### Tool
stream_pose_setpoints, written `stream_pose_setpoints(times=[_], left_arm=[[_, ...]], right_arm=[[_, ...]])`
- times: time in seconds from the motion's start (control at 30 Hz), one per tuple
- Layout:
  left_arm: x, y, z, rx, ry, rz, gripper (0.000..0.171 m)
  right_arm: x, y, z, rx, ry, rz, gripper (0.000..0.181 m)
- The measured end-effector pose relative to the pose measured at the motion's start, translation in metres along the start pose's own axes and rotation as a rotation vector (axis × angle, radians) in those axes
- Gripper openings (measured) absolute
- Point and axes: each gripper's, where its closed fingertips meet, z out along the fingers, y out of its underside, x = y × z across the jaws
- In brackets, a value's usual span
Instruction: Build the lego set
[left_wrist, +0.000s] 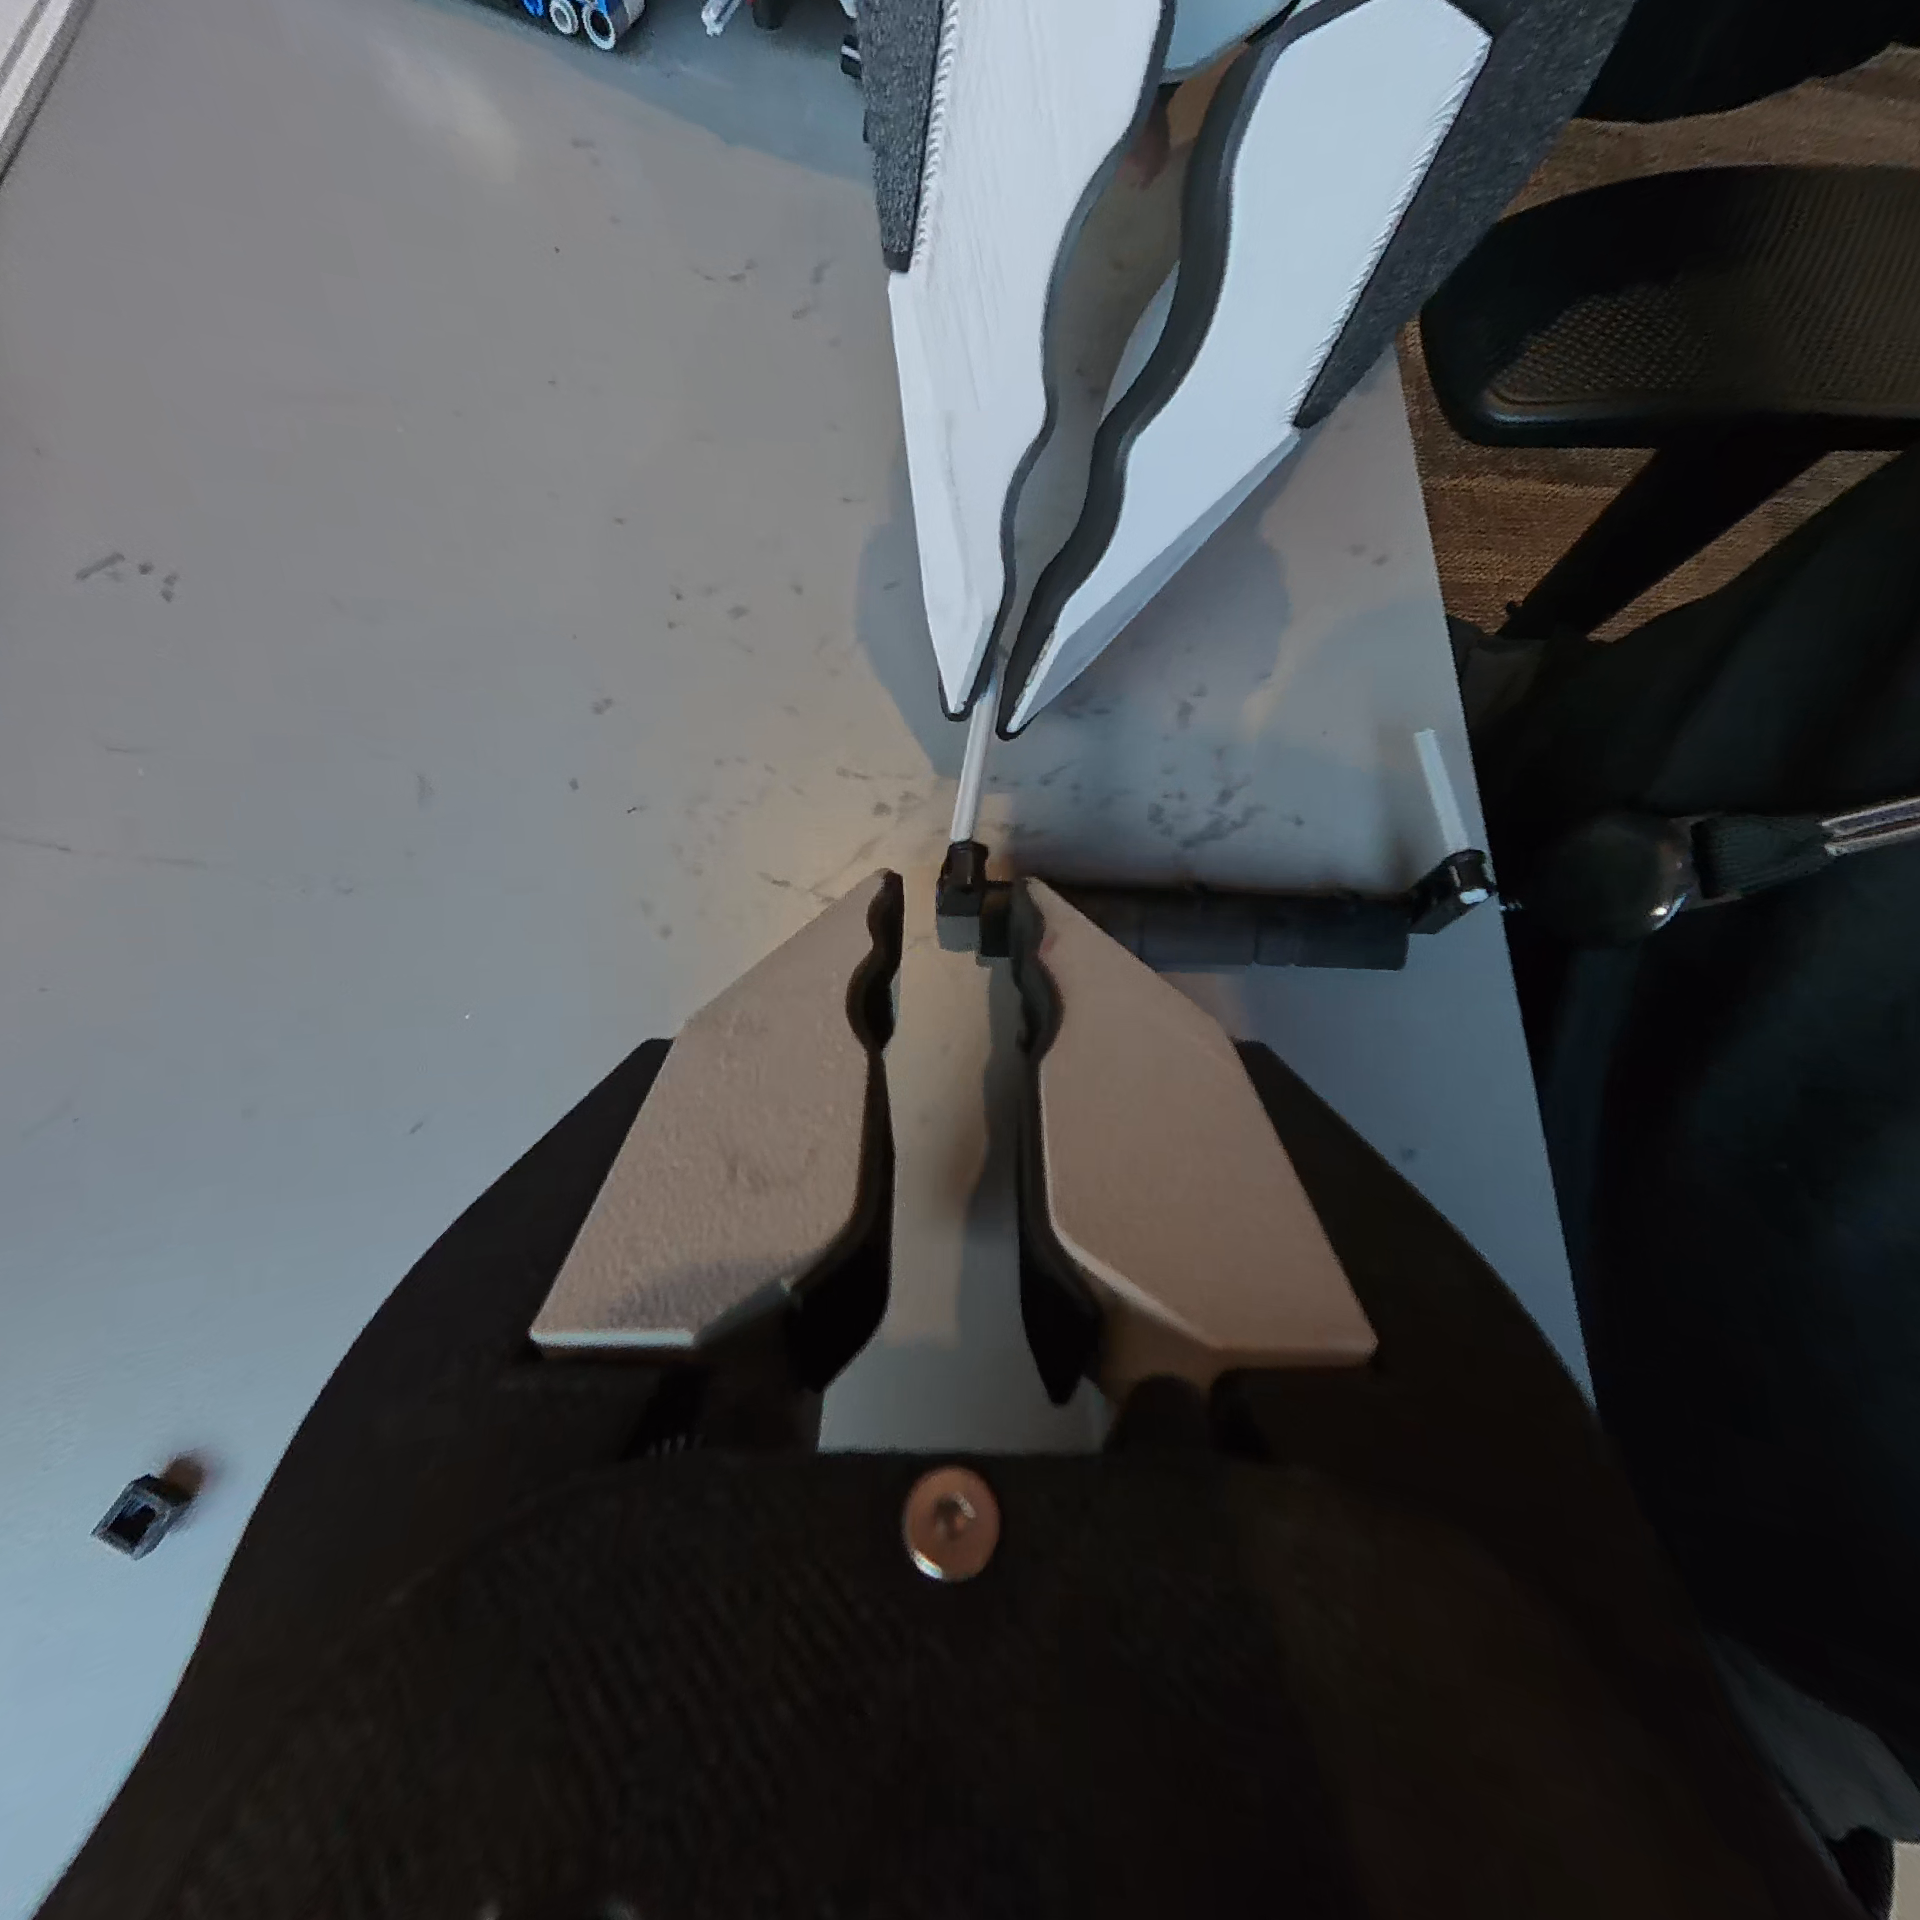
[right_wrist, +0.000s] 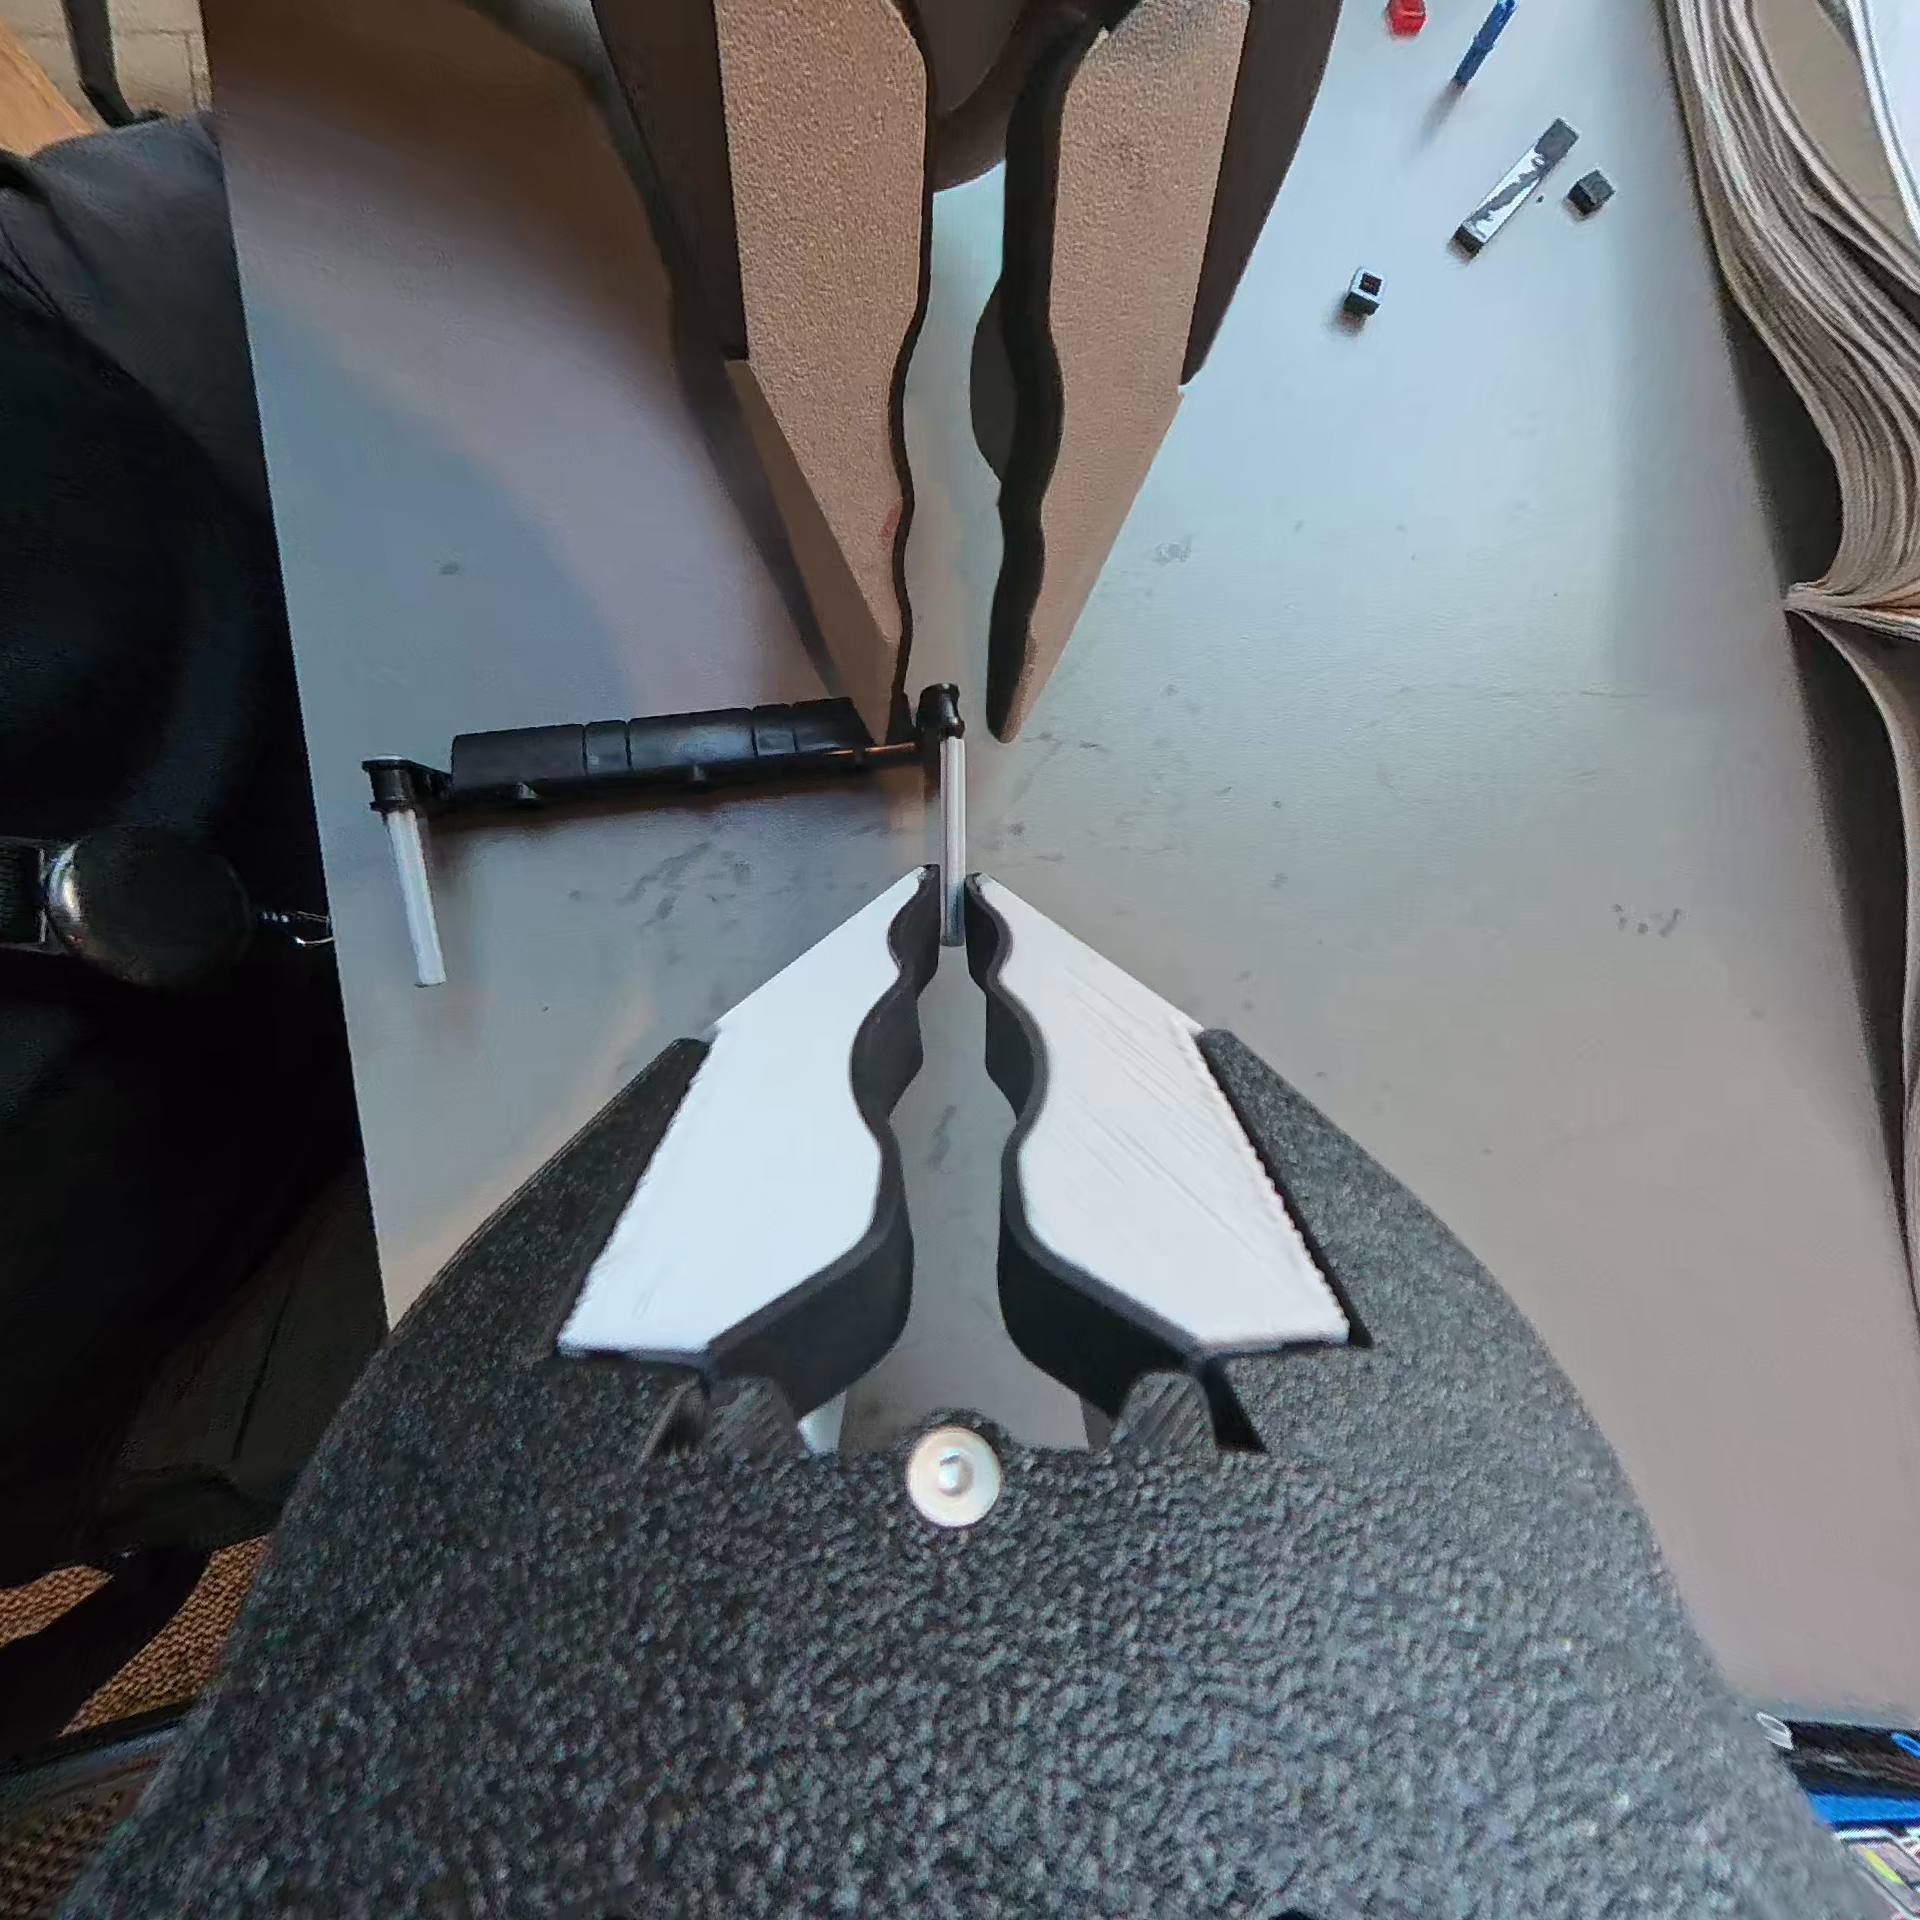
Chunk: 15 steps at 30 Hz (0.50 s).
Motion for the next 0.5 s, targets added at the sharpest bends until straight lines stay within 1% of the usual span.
stream_pose_setpoints(times=[0.03, 0.13, 0.27, 0.5], left_arm=[[0.0005, -0.0003, 0.0, 0.002, 0.002, 0.002, 0.016], [0.0003, -0.0024, -0.0005, 0.015, -0.01, 0.021, 0.005], [0.0013, -0.0021, 0.0004, 0.025, -0.003, 0.017, 0.005], [0.0015, -0.0012, -0.0004, 0.046, -0.015, 0.037, 0.005]], right_arm=[[-0.0002, -0.0004, -0.0005, 0.003, 0.001, 0.001, 0.002], [0.0007, -0.0014, -0.0018, 0.009, 0.009, 0.004, 0.003], [0.0004, -0.0007, -0.0008, 0.003, 0.003, 0.004, 0.003], [-0.0041, 0.0002, 0.0025, -0.002, -0.051, 0.041, 0.003]])
